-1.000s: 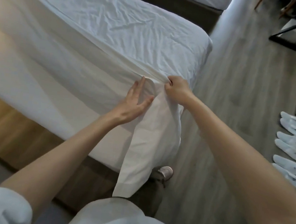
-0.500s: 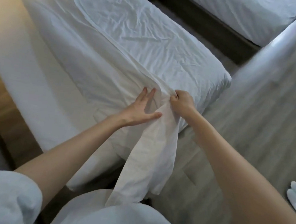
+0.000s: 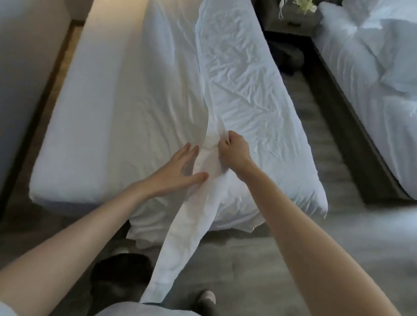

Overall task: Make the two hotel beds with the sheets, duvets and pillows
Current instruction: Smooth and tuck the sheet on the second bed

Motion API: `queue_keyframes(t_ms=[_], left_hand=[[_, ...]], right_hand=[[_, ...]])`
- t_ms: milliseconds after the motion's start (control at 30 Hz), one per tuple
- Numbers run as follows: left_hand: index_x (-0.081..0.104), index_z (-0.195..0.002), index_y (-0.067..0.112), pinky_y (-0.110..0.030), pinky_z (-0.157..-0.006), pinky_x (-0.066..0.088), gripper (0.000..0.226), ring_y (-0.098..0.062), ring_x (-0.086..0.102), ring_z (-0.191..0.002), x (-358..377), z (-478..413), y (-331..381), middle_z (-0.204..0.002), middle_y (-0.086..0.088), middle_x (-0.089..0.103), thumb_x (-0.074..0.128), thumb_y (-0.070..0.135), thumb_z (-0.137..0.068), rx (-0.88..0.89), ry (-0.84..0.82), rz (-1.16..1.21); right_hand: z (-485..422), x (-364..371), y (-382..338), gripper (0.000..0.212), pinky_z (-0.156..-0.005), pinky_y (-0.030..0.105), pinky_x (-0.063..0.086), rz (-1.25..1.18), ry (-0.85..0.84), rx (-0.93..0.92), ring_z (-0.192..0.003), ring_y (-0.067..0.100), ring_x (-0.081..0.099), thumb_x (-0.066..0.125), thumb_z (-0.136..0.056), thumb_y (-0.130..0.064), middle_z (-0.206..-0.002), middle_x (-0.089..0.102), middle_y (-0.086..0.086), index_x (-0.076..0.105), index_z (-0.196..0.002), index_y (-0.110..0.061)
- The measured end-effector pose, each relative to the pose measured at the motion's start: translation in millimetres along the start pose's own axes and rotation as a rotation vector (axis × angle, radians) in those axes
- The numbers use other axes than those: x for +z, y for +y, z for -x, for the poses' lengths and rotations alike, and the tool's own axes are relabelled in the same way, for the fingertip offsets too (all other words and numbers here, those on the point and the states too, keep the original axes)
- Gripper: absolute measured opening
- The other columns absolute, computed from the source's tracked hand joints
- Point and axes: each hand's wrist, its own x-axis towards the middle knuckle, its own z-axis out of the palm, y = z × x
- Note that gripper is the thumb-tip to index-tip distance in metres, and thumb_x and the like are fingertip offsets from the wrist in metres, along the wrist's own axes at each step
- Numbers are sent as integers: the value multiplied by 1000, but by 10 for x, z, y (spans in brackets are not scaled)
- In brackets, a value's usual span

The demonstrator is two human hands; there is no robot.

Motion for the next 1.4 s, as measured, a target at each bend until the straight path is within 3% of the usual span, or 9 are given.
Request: queue_keyframes(t_ms=[67, 167, 267, 333, 400, 500, 1000, 1233, 1400], left_hand=[[8, -154, 34, -34, -117, 24, 97, -18, 23, -141, 233, 193, 208, -153, 9, 12, 66, 59, -81, -77, 15, 75], [7, -151, 43, -29, -97, 45, 106, -13, 50, -107, 540, 404, 502, -132, 5, 33, 75, 60, -71, -125, 47, 68], [21, -150, 34, -24, -72, 54, 79, -16, 67, -72, 946, 425, 706, -94, -5, 67, 69, 31, -87, -78, -5, 56], [31, -148, 30, -28, -70, 56, 63, -16, 65, -64, 1239, 436, 810, -83, -4, 67, 59, 21, -92, -98, -126, 55], [35, -146, 33, -30, -82, 54, 58, -14, 65, -79, 1467, 449, 820, -96, 2, 68, 57, 26, -93, -111, -182, -36], [37, -145, 35, -29, -89, 46, 53, -11, 58, -97, 1618, 520, 691, -118, 8, 61, 53, 33, -95, -146, -160, -94], [42, -143, 14, -33, -97, 38, 46, -27, 49, -125, 933, 1012, -523, -139, -13, 49, 50, 19, -98, -477, 294, -9], [43, -143, 10, -39, -107, 35, 46, -33, 43, -130, 626, 282, -922, -142, -19, 42, 46, 22, -98, -579, 417, -5], [45, -141, 13, -41, -105, 35, 46, -42, 42, -126, 455, -582, -1342, -141, -24, 35, 44, 30, -98, -816, 414, -81]], right_hand=[[60, -249, 8, 21, -53, 28, 33, -20, 3, -47, -63, 16, 40, 39, -90, -11, -69, 44, 1, 38, -70, -12], [144, -652, 119, 29, -51, 26, 29, -96, 1, -61, -57, 14, 35, 38, -89, -8, -63, 37, -1, 31, -63, -16], [201, -982, 577, 27, -48, 22, 31, -70, 26, 31, -58, 16, 41, 39, -87, -3, -64, 44, 0, 39, -63, -15], [285, -1099, 1038, 19, -53, 21, 39, -51, 71, 184, -72, 20, 55, 43, -88, -3, -89, 60, 6, 59, -90, -14], [413, -1133, 1449, 38, -74, 27, 46, -24, 48, 312, -97, 24, 58, 48, -93, -9, -118, 57, 8, 50, -129, -17], [597, -1055, 1756, 50, -98, 35, 42, -43, 9, 345, -122, 28, 52, 52, -94, -13, -139, 51, 12, 40, -142, -14], [721, -481, 1926, 54, -109, 42, 37, -41, -91, 297, -131, 27, 46, 56, -95, -19, -147, 43, 9, 37, -145, -19], [-52, -299, 2057, 60, -107, 41, 35, -19, -57, 355, -136, 29, 38, 57, -95, -20, -152, 33, 12, 30, -149, -22], [-943, -99, 2151, 61, -108, 47, 35, 69, -47, 421, -135, 32, 37, 57, -96, -29, -152, 32, 10, 27, -149, -26]])
